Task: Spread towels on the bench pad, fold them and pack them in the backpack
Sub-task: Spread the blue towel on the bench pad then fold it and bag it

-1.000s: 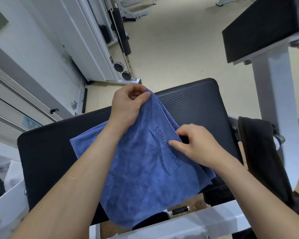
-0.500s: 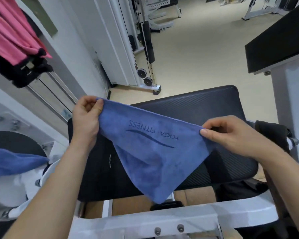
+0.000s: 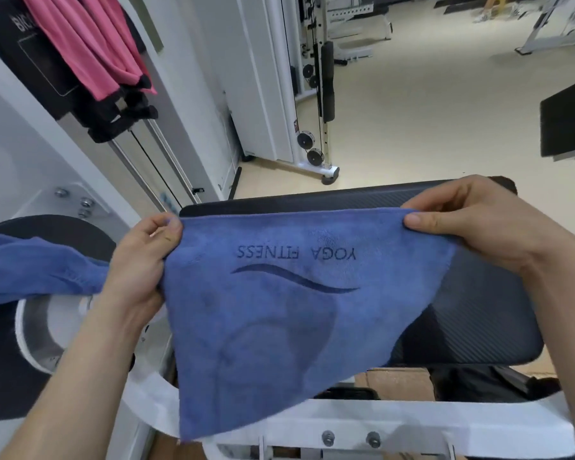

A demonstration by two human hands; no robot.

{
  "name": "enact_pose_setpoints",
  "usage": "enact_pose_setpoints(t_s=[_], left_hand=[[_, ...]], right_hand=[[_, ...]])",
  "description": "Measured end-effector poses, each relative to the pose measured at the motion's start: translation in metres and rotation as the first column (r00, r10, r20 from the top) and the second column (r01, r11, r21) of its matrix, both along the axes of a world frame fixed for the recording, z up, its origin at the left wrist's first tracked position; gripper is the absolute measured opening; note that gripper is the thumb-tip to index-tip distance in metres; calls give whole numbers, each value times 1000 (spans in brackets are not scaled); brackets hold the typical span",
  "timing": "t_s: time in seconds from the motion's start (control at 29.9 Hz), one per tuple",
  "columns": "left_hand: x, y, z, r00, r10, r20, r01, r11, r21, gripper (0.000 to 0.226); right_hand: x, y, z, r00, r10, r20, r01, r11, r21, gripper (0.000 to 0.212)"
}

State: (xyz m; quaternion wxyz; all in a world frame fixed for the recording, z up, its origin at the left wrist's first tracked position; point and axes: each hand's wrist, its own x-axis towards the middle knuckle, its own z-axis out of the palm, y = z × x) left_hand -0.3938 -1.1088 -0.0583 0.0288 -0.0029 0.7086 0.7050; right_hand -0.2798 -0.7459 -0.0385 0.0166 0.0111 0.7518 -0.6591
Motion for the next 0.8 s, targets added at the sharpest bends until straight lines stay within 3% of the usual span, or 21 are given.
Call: enact_pose_setpoints(t_s=[0.07, 0.13, 0.23, 0.33, 0.5, 0.8], left_hand=[[-16, 1, -34, 999, 21, 41, -16, 994, -106, 18], [-34, 1, -68, 997, 23, 78, -7, 980, -198, 19], [-58, 6, -95, 996, 71, 62, -50, 958, -282, 15], [-81, 16, -99, 995, 104, 5, -98, 952, -289, 15], [-127, 26, -94, 984, 161, -75, -175, 948, -264, 20], [-166, 31, -101, 956, 243, -168, -280, 924, -260, 12]], right_hand=[[-22, -4, -19, 991, -126, 45, 109, 957, 267, 10], [-44, -9, -42, 976, -209, 57, 153, 851, 502, 15], [-69, -18, -66, 961, -276, 28, 179, 693, 699, 17], [-88, -21, -74, 932, -361, -26, 271, 650, 710, 11], [-123, -17, -80, 894, -441, -73, 391, 693, 606, 14], [-157, -12, -80, 900, -423, -103, 371, 624, 688, 17]])
